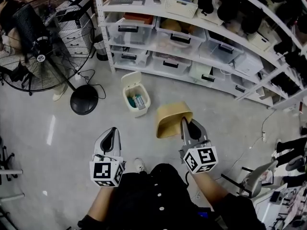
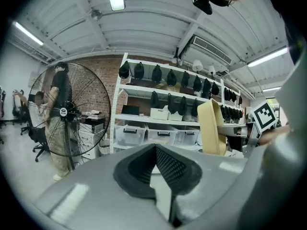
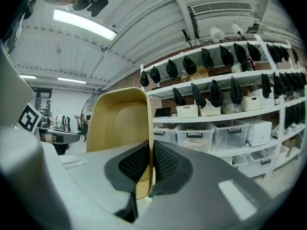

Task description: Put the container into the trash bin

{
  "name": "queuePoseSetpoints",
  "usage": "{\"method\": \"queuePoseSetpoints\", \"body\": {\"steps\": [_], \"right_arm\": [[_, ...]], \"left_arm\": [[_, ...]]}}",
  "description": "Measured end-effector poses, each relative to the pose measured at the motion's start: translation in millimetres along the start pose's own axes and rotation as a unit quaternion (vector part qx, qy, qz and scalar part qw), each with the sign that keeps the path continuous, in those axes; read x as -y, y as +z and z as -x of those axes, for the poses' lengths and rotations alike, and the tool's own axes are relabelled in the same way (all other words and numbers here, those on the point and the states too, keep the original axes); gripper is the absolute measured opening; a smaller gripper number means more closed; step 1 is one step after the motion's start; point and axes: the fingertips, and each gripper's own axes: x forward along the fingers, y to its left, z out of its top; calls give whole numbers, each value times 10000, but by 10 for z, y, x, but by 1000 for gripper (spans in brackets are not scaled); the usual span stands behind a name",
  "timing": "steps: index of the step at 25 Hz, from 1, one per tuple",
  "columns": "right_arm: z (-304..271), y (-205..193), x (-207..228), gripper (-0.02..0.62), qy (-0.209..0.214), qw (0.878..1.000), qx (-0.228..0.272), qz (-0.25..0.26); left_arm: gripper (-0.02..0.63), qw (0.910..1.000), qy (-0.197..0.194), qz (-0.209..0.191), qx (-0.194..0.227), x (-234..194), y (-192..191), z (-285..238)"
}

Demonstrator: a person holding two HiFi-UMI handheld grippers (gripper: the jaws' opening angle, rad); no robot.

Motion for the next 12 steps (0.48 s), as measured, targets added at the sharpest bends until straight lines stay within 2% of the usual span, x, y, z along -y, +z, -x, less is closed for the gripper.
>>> {"method": "queuePoseSetpoints", "body": {"steps": [12], "right_arm": [[-318, -5, 117, 28, -49, 10000, -65, -49]], "left_arm": [[0, 9999, -30, 41, -109, -116, -44, -324]]}}
